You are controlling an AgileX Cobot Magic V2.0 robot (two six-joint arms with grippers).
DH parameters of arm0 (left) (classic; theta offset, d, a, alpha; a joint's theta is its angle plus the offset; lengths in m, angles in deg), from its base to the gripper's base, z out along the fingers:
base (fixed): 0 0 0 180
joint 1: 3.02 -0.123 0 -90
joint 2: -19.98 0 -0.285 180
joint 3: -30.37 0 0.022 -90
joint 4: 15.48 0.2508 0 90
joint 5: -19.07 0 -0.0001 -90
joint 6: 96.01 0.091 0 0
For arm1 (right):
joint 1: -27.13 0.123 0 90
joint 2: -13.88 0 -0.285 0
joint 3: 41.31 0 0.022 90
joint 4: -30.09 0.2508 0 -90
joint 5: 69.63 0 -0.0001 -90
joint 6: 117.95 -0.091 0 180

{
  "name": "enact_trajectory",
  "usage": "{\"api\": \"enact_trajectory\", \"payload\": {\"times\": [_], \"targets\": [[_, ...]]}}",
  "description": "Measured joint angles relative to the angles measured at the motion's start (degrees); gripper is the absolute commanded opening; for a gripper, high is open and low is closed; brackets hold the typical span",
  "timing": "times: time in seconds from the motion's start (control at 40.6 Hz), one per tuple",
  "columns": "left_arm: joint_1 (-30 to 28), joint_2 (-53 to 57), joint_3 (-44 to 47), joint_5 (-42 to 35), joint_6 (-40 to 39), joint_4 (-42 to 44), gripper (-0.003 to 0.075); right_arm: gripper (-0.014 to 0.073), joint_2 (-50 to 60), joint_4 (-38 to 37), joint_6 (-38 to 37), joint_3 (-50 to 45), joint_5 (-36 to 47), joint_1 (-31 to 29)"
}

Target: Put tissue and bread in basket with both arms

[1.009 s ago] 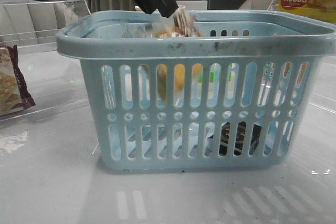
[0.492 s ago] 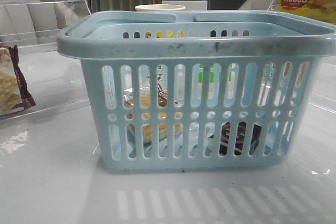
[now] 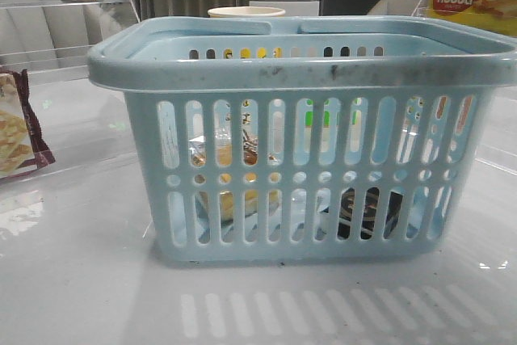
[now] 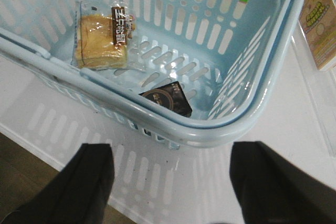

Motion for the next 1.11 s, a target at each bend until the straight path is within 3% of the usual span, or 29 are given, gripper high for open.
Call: {"api": "enact_trajectory", "payload": {"times": [0.369,0.886,1.108], "targets": [[0.0,20.3,13.5,0.9,-19.3,17.9,0.0417,0.0570,0.0,0.0,0.0,0.0,-0.3,0.0],[0.0,23.2,17.7,-1.7,-20.5,19.5,0.0416,0.0570,0.9,-0.6,0.0,0.0,-2.9,0.0],[0.0,23.2,17.7,-1.8,-20.5,19.5,0.0343,0.0570,8.2,-0.6,0.9,-2.3,-2.8,0.0]]}}
